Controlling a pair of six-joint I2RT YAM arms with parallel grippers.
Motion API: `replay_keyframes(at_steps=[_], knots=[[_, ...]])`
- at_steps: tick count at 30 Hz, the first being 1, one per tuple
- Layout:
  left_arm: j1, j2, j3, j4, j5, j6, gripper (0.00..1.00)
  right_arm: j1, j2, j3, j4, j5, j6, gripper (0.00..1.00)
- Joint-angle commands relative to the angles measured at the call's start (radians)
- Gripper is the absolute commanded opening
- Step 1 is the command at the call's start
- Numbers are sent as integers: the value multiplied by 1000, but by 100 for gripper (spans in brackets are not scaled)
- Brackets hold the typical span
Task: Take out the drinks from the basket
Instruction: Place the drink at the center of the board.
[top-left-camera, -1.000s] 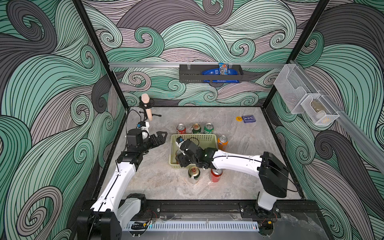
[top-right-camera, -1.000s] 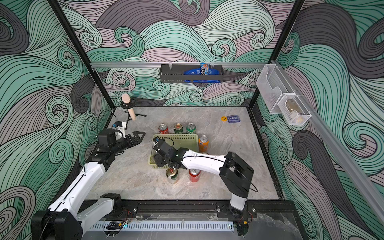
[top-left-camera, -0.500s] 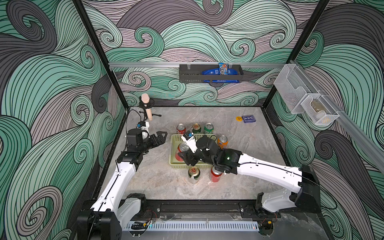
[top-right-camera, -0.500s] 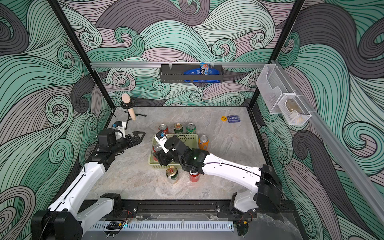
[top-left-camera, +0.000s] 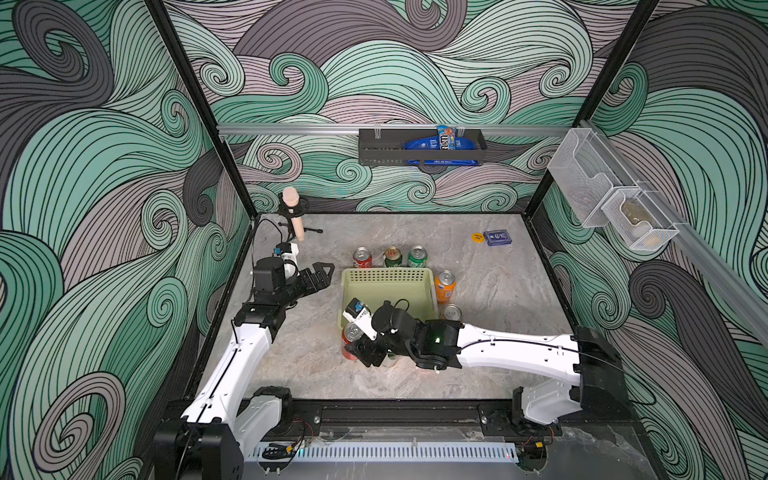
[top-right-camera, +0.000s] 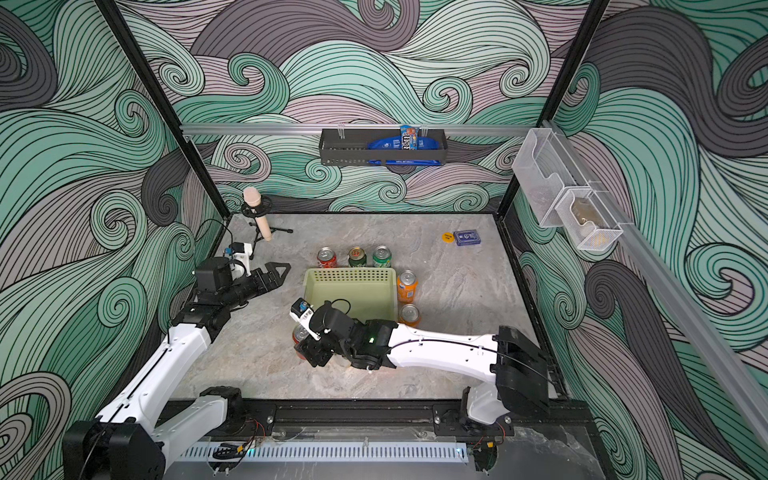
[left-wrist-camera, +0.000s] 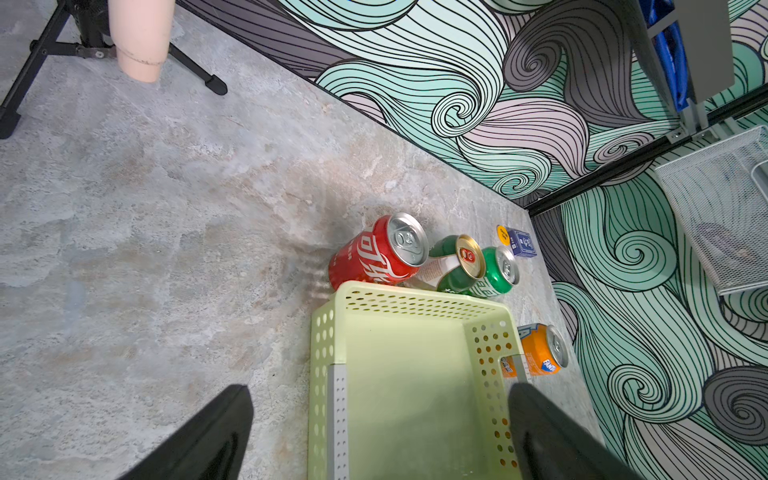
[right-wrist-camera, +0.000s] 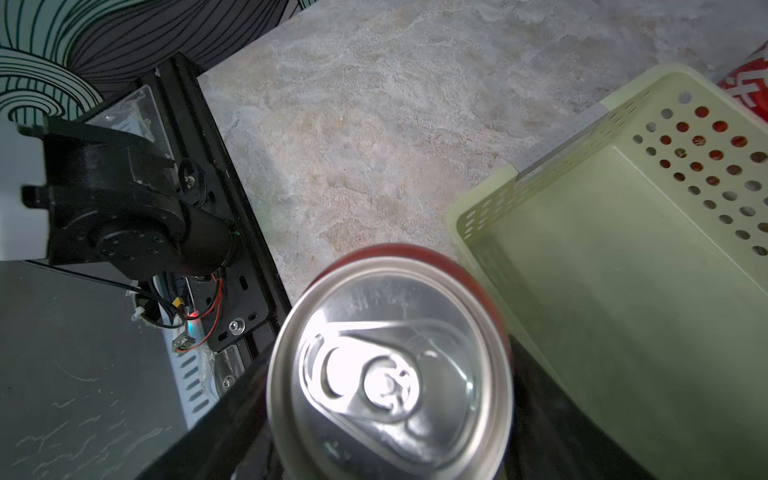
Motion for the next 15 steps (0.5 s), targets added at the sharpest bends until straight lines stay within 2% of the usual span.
replay_keyframes(at_steps=[1,15], knots=[[7,-3,19,-4,-5,14,99,14,19,10,127,22,-14,54],[7,-9,17,1,5,11,99,49,161,20,162,57,2,54]])
